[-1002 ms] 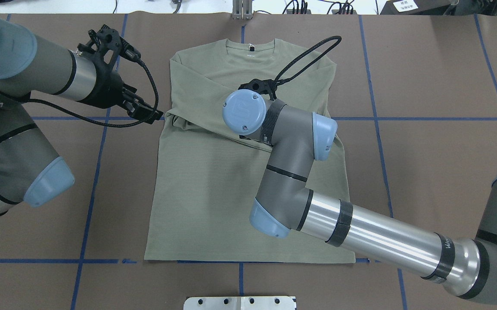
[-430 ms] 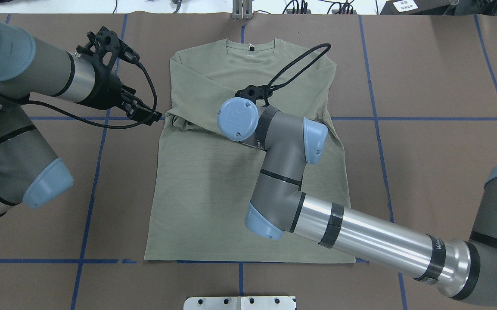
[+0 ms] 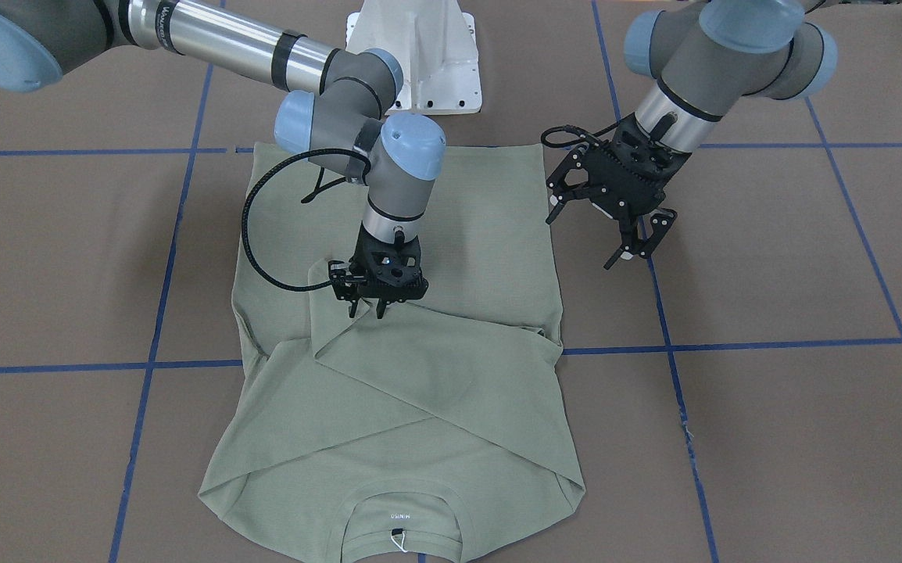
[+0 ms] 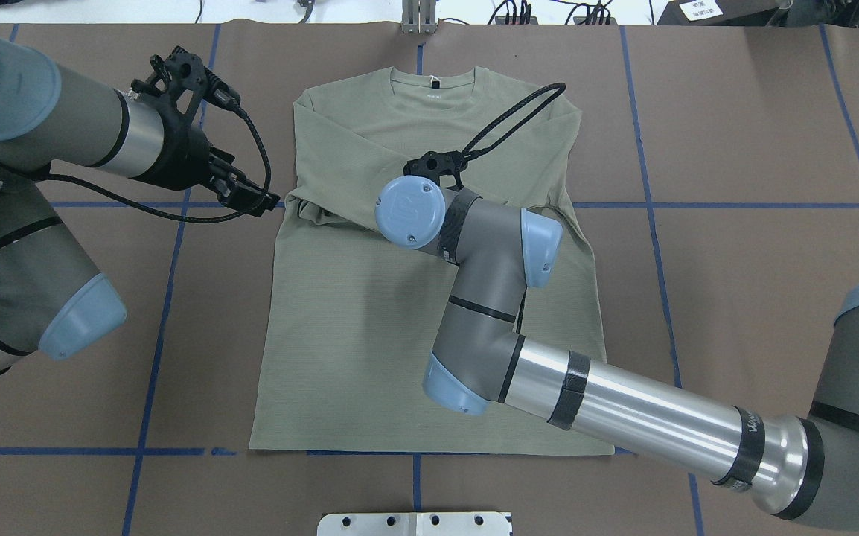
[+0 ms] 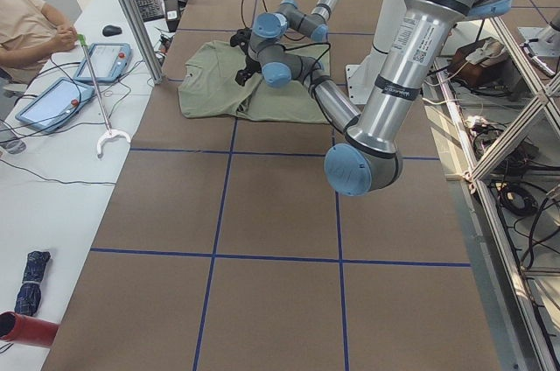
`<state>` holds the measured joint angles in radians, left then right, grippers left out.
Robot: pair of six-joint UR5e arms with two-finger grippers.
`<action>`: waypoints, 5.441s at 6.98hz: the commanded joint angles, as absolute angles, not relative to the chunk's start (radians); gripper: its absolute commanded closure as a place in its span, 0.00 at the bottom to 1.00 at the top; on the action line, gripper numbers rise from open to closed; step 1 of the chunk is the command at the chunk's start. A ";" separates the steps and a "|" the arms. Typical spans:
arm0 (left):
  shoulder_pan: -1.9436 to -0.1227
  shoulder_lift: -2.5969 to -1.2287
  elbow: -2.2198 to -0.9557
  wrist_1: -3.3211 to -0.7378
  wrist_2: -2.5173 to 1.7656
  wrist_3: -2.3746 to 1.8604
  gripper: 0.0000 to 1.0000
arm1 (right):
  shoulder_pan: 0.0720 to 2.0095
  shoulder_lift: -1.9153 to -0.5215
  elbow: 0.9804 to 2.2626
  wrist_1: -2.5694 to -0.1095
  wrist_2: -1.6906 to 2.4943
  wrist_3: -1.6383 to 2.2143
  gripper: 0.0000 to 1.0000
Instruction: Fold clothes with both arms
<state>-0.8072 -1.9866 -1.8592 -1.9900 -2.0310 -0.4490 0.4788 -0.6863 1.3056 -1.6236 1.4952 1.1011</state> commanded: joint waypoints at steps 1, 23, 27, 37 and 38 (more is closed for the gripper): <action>-0.805 -1.987 -1.859 -1.991 -2.029 -0.451 0.00 | 0.480 -0.692 1.313 -1.629 1.483 1.082 1.00; -0.460 -1.671 -2.206 -2.017 -1.703 -1.186 0.12 | 0.242 -1.467 2.231 -1.342 1.406 1.729 0.01; -0.080 -1.631 -2.131 -2.022 -1.330 -1.765 0.33 | 0.098 -1.600 2.324 -1.335 1.279 1.885 0.02; -0.055 -1.612 -2.051 -2.051 -1.339 -1.766 0.40 | 0.098 -1.600 2.318 -1.336 1.269 1.885 0.02; -0.052 -1.618 -2.034 -2.052 -1.339 -1.766 0.40 | 0.098 -1.600 2.318 -1.336 1.269 1.885 0.02</action>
<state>-0.0557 -1.6123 -2.0506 -2.0512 -1.3375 -1.7658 0.0982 -1.5999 2.3184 -1.3361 1.2686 1.8853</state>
